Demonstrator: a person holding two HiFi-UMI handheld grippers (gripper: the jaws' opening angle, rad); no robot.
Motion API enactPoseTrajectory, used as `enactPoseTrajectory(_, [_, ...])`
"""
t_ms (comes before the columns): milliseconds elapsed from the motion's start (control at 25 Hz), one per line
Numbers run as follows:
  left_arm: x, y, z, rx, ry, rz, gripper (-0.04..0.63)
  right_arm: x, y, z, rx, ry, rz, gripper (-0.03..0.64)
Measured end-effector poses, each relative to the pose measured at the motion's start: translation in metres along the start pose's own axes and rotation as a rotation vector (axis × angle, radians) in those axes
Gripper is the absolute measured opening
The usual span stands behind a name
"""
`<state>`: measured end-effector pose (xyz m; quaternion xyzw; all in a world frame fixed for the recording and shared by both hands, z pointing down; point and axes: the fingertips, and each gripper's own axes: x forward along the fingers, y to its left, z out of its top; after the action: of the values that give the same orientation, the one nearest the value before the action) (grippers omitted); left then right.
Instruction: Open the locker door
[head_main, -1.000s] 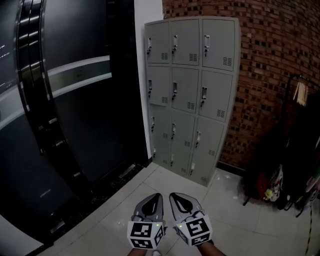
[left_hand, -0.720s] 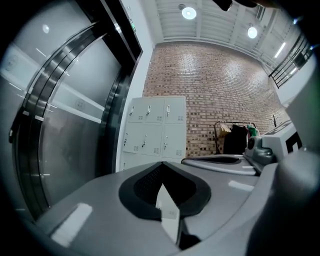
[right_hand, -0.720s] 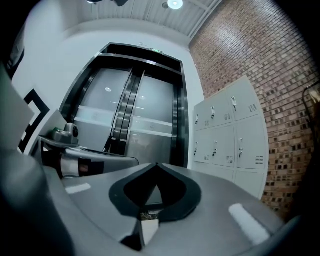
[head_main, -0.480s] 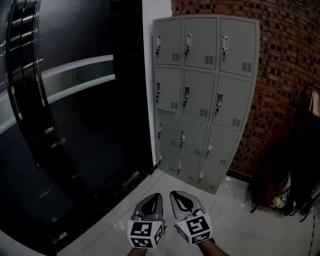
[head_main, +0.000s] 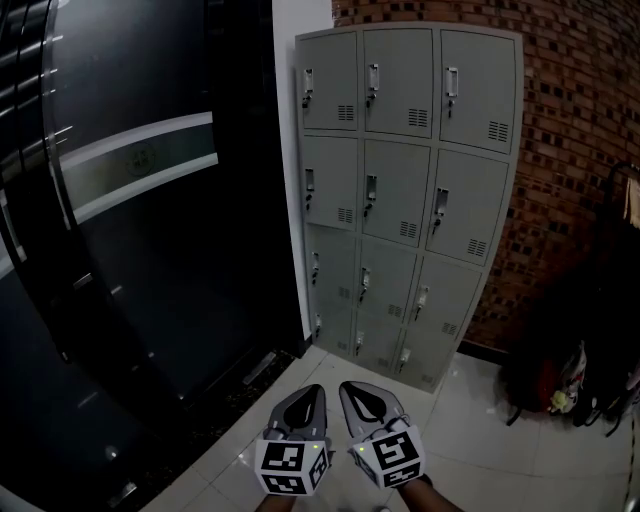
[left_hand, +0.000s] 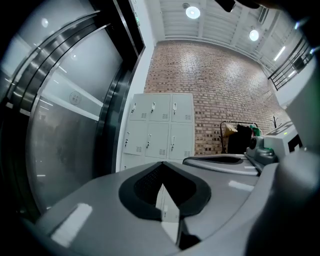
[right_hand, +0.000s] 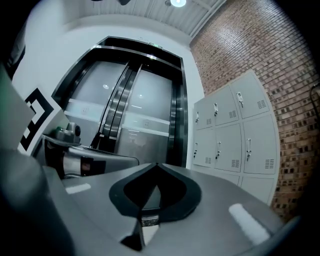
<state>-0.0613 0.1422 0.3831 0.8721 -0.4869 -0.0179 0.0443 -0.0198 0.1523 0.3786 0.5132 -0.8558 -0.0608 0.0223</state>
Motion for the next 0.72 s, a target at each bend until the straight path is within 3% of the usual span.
enactPoseTrajectory(360, [0.067,0.026,-0.008,0.005,0.008,0.012,0.005,0.058,-0.044,-0.011,0.004,-0.023,0.020,0.000])
enactPoseTrajectory(720, [0.184,0.060,0.005,0.012,0.004,0.059,0.005,0.147,-0.129,-0.012,0.012,-0.044,0.059,0.000])
